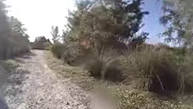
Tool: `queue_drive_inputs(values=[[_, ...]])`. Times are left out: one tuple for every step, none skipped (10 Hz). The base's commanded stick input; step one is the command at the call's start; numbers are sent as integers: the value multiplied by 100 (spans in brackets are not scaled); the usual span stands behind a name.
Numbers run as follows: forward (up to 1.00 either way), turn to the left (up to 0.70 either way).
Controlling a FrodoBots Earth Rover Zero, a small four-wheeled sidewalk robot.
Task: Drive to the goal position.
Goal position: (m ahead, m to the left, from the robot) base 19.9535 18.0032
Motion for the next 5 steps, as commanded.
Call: queue_drive_inputs(values=[[0,70],[0,70],[0,70],[0,70],[0,70]])
